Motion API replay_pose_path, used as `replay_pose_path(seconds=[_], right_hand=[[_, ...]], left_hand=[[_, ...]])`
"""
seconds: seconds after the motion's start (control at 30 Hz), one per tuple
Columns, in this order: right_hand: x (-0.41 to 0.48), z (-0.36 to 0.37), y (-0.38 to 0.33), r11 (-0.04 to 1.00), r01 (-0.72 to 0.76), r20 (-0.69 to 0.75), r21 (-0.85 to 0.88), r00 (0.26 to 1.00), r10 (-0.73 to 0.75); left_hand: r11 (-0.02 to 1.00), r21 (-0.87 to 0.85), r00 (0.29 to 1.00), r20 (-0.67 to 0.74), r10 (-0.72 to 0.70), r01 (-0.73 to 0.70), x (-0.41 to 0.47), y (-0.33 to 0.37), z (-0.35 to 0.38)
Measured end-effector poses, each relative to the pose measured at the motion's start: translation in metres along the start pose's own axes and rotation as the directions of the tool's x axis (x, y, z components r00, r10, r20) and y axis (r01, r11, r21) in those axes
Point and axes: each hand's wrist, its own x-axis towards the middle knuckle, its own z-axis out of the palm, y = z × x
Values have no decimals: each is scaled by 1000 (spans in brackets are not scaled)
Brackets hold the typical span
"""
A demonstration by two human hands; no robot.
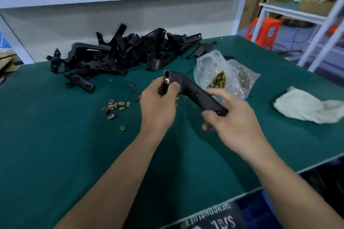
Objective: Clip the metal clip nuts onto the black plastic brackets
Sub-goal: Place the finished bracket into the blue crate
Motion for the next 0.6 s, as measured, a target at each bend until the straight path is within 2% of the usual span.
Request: replay_pose_path(seconds=[0.17,0.23,0.3,0.37,0.43,0.53,0.6], right_hand=[[-46,-76,21,958,-133,-152,255,973,175],[-73,-110,38,933,-180,-210,311,945,253],[-106,-144,58,912,-213,-292,351,900,323],[-147,-175,81,895,-244,-371,374,845,386],[-187,-201,104,862,-297,-424,410,775,469],[-239,-231,141,774,-409,-470,483,626,623],[-262,-247,164,711,-475,-481,518,526,701]], left_hand=[[999,12,967,253,-39,37,-39,32,65],[1000,12,933,359,-26,24,-64,45,99],[1000,-8,869,494,-18,25,-94,56,138],[998,-19,766,642,-32,58,-133,67,176],[988,-13,639,764,-91,156,-174,71,211],[929,109,385,888,-251,354,-225,65,259],[847,201,214,915,-342,492,-247,60,287]])
